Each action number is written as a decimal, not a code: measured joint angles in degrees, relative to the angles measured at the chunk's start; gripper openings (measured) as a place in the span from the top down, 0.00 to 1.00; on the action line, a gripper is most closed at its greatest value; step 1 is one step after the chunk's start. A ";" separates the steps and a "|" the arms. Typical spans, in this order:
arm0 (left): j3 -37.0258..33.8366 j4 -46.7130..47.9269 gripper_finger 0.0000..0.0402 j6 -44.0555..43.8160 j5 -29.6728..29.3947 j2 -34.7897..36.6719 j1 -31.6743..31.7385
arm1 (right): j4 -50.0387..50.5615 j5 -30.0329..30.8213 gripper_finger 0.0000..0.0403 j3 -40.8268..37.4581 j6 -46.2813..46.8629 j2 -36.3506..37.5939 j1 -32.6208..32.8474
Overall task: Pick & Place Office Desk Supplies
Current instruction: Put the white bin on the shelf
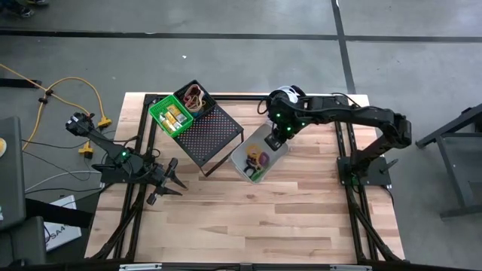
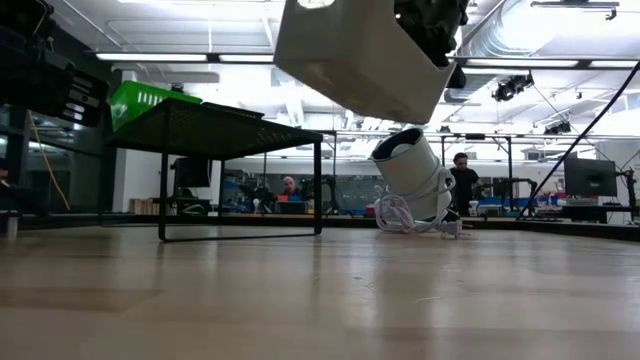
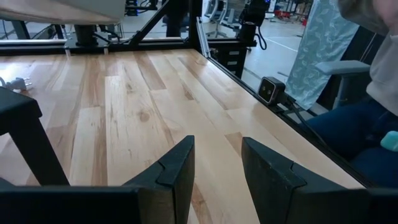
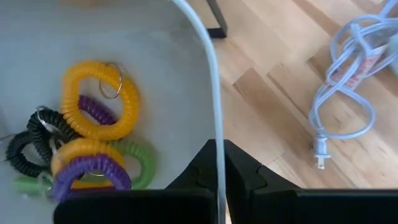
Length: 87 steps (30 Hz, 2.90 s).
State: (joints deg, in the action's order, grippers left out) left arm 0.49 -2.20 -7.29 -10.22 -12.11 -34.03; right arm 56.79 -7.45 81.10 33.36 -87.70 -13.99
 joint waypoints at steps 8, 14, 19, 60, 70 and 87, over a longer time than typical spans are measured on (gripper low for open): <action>0.00 0.00 0.68 0.00 0.02 0.00 0.01 | -2.13 -0.72 0.99 1.50 -0.16 -4.41 -0.86; 0.00 -0.12 0.68 0.00 0.04 0.00 0.00 | -0.41 -1.32 0.99 10.90 -0.91 -10.54 -1.06; 0.00 -0.20 0.68 0.00 0.05 0.00 0.00 | 6.23 0.58 0.99 22.42 -2.51 -17.16 -1.20; 0.00 -0.20 0.68 0.00 0.16 0.00 0.01 | 9.09 -3.09 0.99 39.43 -4.83 -27.93 -6.48; 0.00 -0.20 0.68 0.00 0.01 0.01 0.00 | 9.38 -3.46 0.99 39.41 -5.80 -27.93 -5.70; 0.00 -0.20 0.68 0.00 0.04 -0.01 0.01 | 13.00 -3.45 0.99 39.39 -11.46 -27.93 -4.70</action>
State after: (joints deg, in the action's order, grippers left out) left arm 0.49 -2.39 -7.29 -10.17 -12.12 -34.02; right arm 69.79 -10.90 120.49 21.91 -115.63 -18.70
